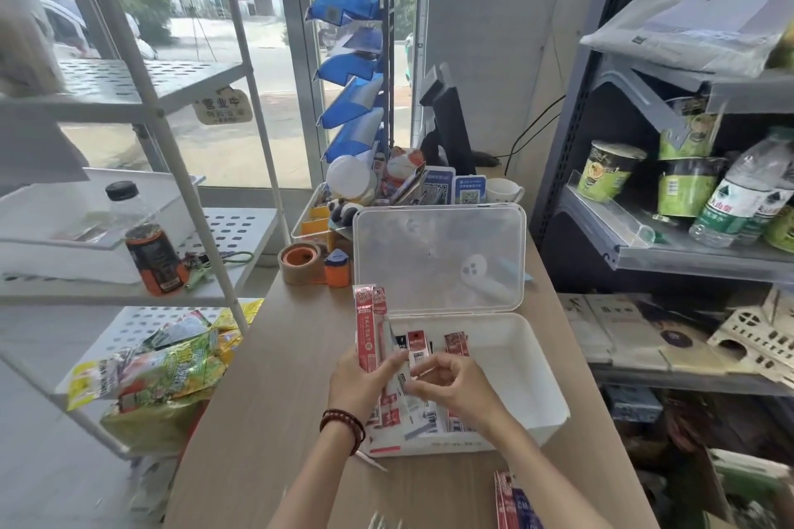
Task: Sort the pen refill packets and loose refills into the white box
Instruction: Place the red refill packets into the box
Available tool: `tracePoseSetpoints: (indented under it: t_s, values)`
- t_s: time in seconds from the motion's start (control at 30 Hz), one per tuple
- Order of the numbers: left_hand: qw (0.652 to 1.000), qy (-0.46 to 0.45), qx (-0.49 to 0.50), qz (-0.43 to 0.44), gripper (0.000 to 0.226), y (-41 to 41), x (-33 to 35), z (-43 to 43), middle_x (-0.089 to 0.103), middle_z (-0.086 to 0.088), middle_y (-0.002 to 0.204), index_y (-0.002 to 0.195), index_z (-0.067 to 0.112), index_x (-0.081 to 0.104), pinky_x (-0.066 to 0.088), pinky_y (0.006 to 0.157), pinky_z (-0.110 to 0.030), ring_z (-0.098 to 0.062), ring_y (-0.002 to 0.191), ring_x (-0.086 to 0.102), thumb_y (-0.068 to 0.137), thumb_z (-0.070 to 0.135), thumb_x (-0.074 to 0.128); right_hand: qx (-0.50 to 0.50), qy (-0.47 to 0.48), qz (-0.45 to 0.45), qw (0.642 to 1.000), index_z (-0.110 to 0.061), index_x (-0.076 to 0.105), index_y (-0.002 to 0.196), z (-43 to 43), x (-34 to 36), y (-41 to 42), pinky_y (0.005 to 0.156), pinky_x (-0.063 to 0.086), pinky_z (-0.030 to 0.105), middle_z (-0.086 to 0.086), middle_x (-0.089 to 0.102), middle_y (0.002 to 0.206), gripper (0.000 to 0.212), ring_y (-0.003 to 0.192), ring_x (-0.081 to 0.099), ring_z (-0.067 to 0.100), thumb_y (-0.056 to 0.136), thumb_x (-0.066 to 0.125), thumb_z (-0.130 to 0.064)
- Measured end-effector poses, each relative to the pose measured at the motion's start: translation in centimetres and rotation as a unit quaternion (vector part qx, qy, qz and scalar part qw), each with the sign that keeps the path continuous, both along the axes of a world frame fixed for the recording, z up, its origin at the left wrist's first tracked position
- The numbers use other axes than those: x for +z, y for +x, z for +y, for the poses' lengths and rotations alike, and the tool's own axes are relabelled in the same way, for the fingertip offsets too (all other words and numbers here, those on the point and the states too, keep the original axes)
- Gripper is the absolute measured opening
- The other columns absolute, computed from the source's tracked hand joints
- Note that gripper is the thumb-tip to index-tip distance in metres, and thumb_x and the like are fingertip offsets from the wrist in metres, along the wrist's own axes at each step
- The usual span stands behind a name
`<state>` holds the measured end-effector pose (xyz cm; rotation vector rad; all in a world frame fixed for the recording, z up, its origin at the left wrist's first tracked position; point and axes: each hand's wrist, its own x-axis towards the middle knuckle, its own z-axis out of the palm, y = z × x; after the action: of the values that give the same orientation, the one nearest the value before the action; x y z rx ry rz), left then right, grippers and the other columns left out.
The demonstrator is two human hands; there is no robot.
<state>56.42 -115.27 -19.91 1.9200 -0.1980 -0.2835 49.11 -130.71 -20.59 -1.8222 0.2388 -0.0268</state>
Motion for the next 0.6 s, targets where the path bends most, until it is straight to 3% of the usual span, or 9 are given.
tracePoseSetpoints:
  t_s: [0.13,0.3,0.43,0.6]
  values:
    - [1.000,0.012,-0.004,-0.011,0.041,-0.1,-0.4,0.0,0.069,0.004,0.076,0.093,0.021,0.062,0.050,0.054,-0.017,-0.007,0.065,0.068,0.071,0.055,0.068,-0.029,0.028,-0.006,0.999,-0.018,0.073,0.097,-0.3,-0.1,-0.1,0.074,0.056,0.022,-0.002,0.076,0.089,0.021,0.082,0.072,0.012,0.080,0.077,-0.030]
    - [1.000,0.018,0.002,-0.013,0.033,-0.4,-0.6,0.0,0.070,0.006,0.073,0.096,0.021,0.062,0.050,0.051,-0.016,-0.004,0.061,0.068,0.076,0.047,0.068,-0.104,0.030,-0.003,0.994,-0.017,0.069,0.096,-0.7,-1.3,0.2,0.075,0.061,0.035,0.001,0.074,0.091,0.019,0.082,0.072,0.015,0.085,0.072,-0.032]
    - [0.999,0.028,0.014,-0.024,0.026,-0.5,-0.4,0.0,0.068,0.009,0.067,0.092,0.022,0.061,0.047,0.051,-0.013,0.000,0.057,0.064,0.078,0.044,0.068,-0.166,0.015,-0.010,0.986,-0.021,0.064,0.099,-1.0,-1.2,0.1,0.076,0.059,0.027,-0.004,0.072,0.095,0.017,0.088,0.069,0.009,0.086,0.071,-0.030]
    - [0.999,-0.032,0.017,0.006,0.027,-0.2,-0.4,0.6,0.073,-0.001,0.070,0.091,0.020,0.065,0.055,0.055,-0.023,-0.014,0.062,0.070,0.077,0.041,0.070,-0.087,0.013,0.006,0.996,-0.025,0.063,0.106,-0.5,-0.4,-0.1,0.065,0.058,0.023,-0.003,0.070,0.101,0.024,0.079,0.071,0.006,0.085,0.074,-0.024]
